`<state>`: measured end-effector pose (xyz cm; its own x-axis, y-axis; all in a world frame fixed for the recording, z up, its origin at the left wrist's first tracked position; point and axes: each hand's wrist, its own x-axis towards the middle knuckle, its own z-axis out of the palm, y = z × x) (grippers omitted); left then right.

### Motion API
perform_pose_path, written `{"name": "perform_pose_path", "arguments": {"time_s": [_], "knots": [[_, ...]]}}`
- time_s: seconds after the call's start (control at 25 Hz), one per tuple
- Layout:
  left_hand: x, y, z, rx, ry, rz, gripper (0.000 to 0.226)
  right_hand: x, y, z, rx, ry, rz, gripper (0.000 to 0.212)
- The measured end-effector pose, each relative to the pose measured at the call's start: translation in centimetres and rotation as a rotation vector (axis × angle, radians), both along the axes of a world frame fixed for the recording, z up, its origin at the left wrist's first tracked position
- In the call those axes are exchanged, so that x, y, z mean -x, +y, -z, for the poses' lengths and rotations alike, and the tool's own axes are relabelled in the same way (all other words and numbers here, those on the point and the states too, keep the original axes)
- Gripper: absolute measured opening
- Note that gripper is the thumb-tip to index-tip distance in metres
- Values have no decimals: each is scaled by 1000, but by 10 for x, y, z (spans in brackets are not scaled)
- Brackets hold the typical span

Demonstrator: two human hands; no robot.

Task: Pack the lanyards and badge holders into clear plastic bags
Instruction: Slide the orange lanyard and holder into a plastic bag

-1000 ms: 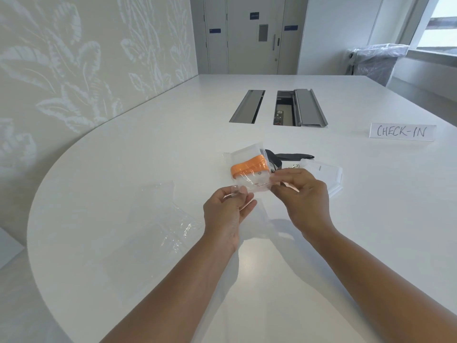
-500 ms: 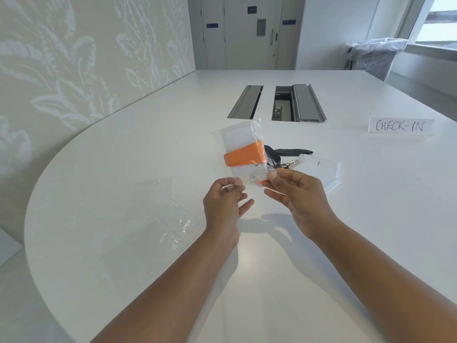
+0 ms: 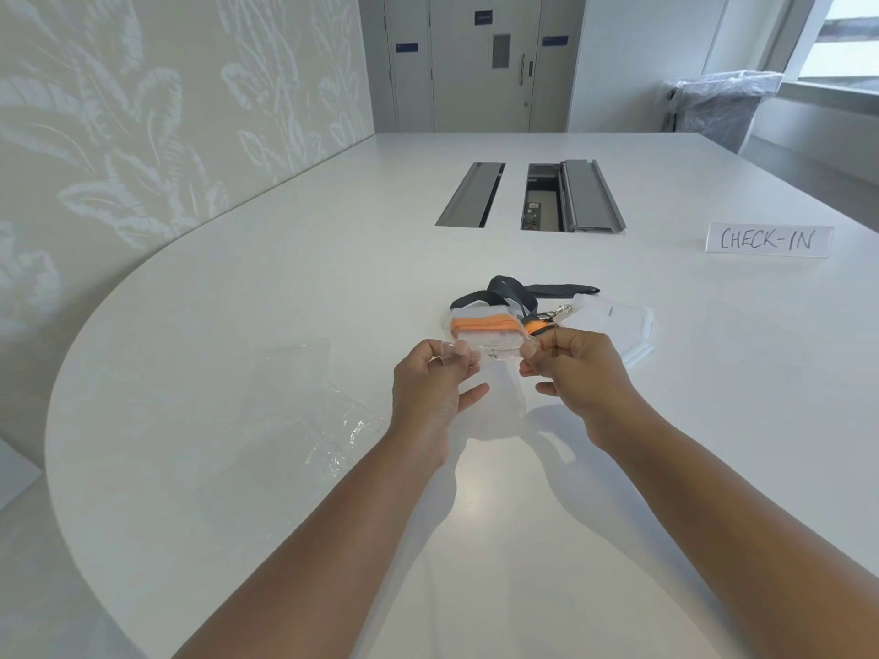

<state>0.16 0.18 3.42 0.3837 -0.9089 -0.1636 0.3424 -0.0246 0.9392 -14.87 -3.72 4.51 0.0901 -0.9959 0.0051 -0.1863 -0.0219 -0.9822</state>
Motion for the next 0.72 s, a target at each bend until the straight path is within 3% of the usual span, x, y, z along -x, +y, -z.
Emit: {"name": "perform_pose_path", "arguments": {"time_s": [0.2,0.36,0.44,0.52,0.64,0.72], "knots": [[-10,3,-4,-44,28,90,5,4,-3,-3,-77,-113,-4,14],[-15,4,-6,-85,173,110,8,5,-4,-3,-107,-118,-56,6],[-18,3,-8,-91,239,99,8,6,-4,-1,-47,-99,-82,21],[-19,4,-11,-101,265,94,9,5,-4,3,117,65,-119,31],[-17,7,-16,-136,180,99,14,4,-3,10,319,189,-88,9],[-13,8,-16,-132,-48,56,20,5,-4,8,342,167,-42,6]]}}
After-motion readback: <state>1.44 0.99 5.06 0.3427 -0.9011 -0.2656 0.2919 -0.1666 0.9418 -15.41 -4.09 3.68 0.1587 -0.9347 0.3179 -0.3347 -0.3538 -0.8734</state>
